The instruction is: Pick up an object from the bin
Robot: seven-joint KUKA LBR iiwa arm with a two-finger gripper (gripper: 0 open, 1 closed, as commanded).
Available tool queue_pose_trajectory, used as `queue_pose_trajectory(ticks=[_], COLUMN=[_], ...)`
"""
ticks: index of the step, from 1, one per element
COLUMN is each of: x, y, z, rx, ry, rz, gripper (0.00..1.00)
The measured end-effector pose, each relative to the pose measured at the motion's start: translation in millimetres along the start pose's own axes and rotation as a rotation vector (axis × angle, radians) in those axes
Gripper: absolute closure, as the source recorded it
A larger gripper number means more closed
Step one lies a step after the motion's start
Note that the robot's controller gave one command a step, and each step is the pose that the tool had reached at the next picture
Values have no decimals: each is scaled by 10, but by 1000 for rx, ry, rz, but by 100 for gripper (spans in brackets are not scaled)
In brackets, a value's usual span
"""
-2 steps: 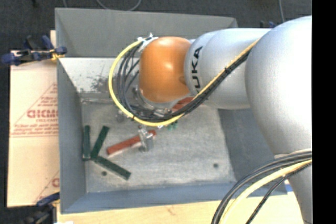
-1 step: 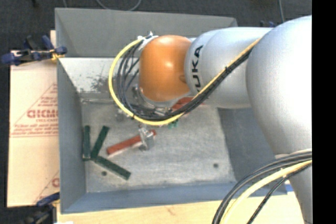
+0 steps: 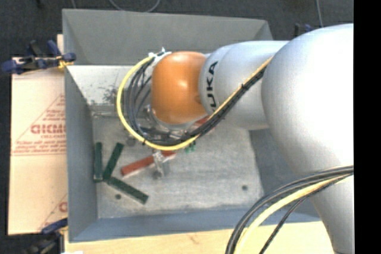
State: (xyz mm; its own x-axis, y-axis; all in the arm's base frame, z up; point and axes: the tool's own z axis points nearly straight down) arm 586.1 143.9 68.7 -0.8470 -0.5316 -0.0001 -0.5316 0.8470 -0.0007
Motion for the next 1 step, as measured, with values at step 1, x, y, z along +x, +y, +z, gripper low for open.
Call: queue_pose_trajectory(ticks=[1], x=[-8], y=[-12], z=[-9], rx=[-1], ry=[-3], rz=[6], gripper=[0])
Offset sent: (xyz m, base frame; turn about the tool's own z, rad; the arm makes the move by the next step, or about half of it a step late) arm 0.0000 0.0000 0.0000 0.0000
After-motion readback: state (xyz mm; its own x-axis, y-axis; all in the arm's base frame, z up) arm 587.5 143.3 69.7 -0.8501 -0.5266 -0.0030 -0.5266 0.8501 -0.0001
